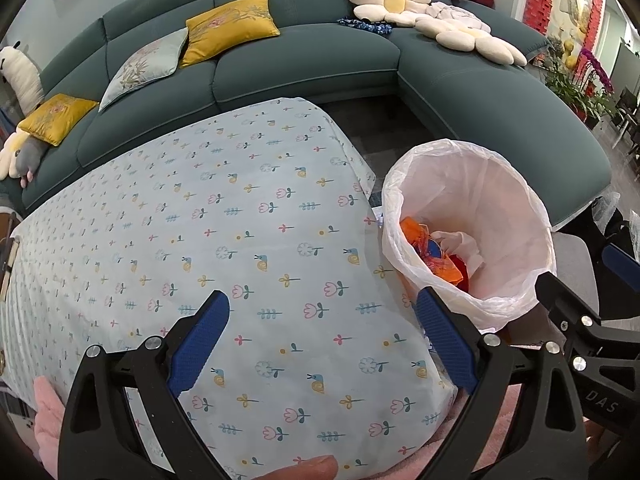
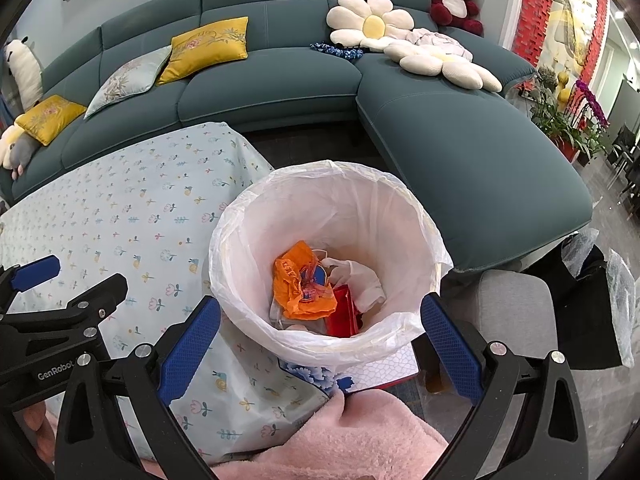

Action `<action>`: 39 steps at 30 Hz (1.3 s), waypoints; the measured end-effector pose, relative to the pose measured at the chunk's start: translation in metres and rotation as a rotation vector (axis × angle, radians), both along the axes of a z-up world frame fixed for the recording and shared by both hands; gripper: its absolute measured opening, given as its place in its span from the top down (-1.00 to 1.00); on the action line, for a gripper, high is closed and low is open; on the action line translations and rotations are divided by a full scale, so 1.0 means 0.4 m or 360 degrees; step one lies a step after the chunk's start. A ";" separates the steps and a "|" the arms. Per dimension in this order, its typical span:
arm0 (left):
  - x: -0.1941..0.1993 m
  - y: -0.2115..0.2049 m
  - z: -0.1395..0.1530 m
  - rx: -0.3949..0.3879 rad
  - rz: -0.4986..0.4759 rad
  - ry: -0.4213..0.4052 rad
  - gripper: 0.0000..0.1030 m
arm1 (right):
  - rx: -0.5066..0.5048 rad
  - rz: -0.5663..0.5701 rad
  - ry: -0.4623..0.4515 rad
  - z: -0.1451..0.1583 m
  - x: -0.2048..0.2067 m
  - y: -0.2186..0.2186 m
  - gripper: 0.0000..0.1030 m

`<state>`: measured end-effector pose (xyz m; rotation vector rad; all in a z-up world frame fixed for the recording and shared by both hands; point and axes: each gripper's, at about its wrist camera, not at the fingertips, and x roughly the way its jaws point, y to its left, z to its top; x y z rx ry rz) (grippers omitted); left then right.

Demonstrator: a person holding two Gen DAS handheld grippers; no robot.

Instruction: Collect trash

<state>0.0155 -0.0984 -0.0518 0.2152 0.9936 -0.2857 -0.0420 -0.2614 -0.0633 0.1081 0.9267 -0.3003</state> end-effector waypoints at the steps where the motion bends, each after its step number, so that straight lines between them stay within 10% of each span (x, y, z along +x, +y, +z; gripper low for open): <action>1: -0.001 -0.002 0.000 0.0001 -0.0003 0.0000 -0.75 | 0.0000 -0.0002 0.0000 -0.001 -0.001 -0.001 -0.86; 39: -0.004 0.003 -0.011 0.0027 0.0020 0.0014 -0.75 | -0.0001 -0.0023 0.0012 -0.013 -0.011 -0.013 -0.86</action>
